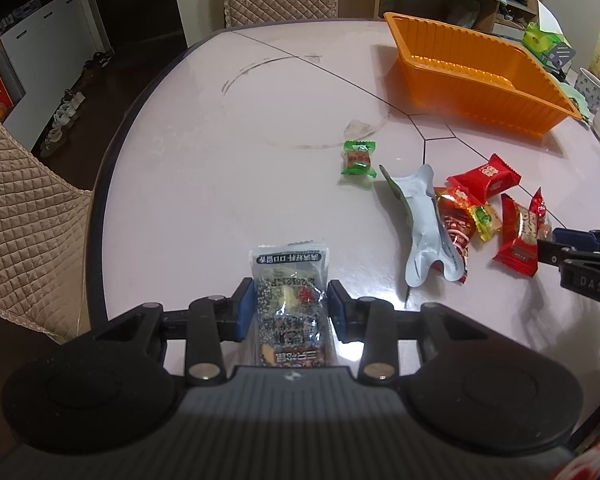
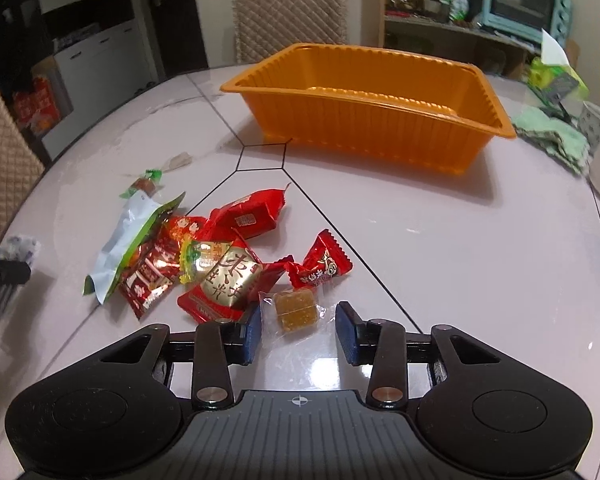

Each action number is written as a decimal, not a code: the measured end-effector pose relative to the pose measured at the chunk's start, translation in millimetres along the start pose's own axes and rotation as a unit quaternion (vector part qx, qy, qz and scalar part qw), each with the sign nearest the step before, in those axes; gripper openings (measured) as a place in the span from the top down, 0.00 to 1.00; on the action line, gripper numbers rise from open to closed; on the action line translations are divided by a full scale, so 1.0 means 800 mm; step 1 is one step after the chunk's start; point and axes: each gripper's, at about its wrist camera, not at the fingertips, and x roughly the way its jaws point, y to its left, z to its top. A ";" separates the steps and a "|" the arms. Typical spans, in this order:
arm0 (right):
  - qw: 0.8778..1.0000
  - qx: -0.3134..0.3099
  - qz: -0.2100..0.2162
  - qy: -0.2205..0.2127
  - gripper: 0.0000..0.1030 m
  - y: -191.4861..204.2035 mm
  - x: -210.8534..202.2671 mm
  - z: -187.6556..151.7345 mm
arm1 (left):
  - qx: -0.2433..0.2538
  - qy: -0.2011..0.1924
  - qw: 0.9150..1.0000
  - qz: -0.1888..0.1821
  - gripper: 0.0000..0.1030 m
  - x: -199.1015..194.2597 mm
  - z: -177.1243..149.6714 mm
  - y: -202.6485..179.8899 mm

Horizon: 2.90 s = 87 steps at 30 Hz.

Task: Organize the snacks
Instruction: 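Carry the nut packet with the left tool into the orange tray and release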

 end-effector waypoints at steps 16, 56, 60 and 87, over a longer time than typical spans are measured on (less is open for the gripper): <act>0.999 -0.013 0.039 -0.030 0.88 -0.020 -0.043 0.001 | 0.031 -0.026 0.999 -0.004 0.66 -0.039 0.011 -0.055; 0.990 0.066 0.039 -0.116 0.88 -0.141 -0.003 0.187 | 0.090 -0.055 0.981 -0.161 0.66 0.089 0.294 -0.218; 0.992 0.071 0.035 -0.098 0.88 -0.155 0.028 0.197 | 0.083 -0.038 0.983 -0.159 0.66 0.119 0.312 -0.232; 0.993 0.096 0.031 -0.059 0.88 -0.184 0.078 0.205 | 0.071 -0.004 0.984 -0.165 0.65 0.166 0.328 -0.233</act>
